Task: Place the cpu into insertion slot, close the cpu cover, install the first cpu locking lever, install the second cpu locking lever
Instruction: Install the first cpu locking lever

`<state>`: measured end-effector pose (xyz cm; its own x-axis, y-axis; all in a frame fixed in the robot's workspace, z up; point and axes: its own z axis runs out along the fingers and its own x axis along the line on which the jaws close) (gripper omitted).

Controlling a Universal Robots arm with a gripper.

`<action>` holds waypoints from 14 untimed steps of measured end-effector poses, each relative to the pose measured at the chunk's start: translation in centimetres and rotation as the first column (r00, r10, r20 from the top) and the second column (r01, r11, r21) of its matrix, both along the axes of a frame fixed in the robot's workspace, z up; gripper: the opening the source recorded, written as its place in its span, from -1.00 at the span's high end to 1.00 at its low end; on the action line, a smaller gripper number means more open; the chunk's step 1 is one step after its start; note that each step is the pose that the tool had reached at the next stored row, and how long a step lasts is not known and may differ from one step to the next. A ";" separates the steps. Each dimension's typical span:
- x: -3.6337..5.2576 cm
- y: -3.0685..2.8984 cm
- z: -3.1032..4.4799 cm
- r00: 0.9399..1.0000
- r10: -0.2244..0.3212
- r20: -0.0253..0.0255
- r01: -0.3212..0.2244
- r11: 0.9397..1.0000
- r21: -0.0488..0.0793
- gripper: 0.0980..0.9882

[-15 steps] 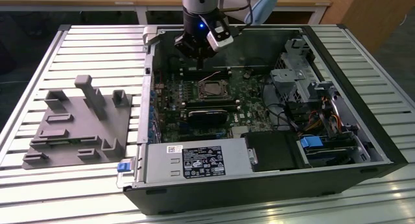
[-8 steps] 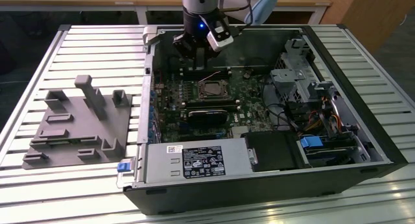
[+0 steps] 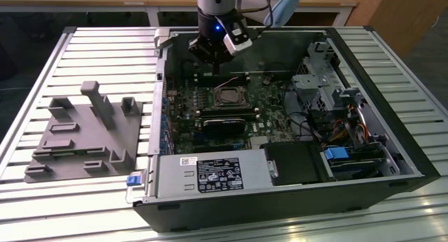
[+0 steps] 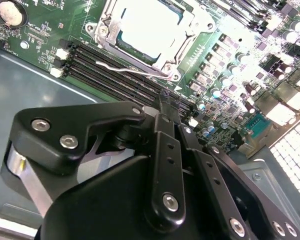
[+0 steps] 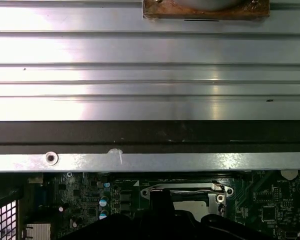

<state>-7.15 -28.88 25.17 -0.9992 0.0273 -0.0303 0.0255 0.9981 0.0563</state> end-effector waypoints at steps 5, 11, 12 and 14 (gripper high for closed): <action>0.00 0.00 -0.10 1.000 0.000 0.000 0.000 1.000 -0.001 0.98; 0.53 0.01 -0.40 1.000 0.000 0.000 0.000 1.000 0.000 0.98; 0.57 0.02 -0.44 1.000 0.000 0.000 0.000 1.000 0.000 0.98; 0.65 0.02 -0.52 1.000 0.000 0.000 0.000 1.000 0.000 0.98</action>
<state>-6.50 -28.86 24.65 -0.9992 0.0273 -0.0305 0.0255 0.9981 0.0567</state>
